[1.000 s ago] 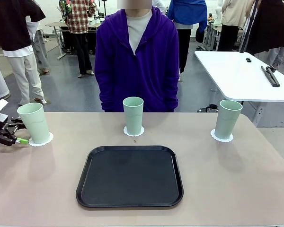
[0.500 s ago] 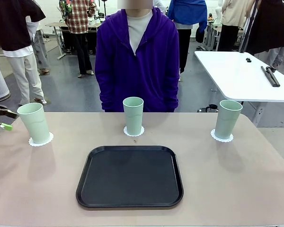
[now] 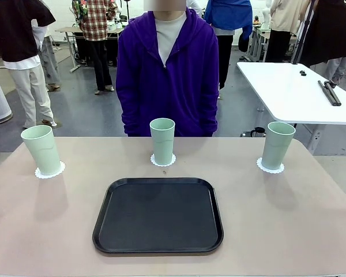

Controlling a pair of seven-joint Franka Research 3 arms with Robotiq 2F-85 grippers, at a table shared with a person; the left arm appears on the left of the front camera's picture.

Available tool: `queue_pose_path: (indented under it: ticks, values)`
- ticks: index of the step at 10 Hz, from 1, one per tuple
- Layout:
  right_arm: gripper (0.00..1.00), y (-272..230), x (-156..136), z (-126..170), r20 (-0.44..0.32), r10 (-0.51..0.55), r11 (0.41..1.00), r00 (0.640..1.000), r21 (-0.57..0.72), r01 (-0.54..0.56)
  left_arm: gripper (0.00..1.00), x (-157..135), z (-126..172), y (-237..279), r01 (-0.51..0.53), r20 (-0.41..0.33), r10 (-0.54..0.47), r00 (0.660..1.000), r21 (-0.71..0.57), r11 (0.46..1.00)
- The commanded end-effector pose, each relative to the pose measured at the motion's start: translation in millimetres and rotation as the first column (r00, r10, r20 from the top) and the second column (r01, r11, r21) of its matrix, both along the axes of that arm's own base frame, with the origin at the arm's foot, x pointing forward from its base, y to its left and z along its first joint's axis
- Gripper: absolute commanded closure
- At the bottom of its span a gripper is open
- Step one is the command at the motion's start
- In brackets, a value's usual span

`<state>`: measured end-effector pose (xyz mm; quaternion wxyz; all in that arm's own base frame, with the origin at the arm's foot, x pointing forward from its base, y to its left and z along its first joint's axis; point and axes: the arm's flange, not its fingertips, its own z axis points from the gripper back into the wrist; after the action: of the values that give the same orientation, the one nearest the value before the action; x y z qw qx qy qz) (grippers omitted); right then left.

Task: Place coasters on the table and set cups on them.
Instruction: Take one Reusable plastic cup from the Flat Tray and place it on a coaster set by the human.

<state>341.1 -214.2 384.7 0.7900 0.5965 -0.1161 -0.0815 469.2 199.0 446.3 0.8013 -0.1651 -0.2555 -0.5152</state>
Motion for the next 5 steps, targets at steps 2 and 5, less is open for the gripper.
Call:
queue_pose_path:
  ticks: [2,5]
  values:
    - [0.00,0.7,-1.0,-0.1,0.010,0.003,1.000,1.000,0.006,-0.003,0.00,-47.3,49.1,-22.4,0.003,-0.021,-0.001,1.000,0.063,0.998]
    - [0.00,0.7,-1.0,-0.1,0.010,0.003,1.000,1.000,0.006,-0.003,0.00,-83.9,73.6,-47.0,0.039,-0.061,-0.029,0.998,0.183,0.982]
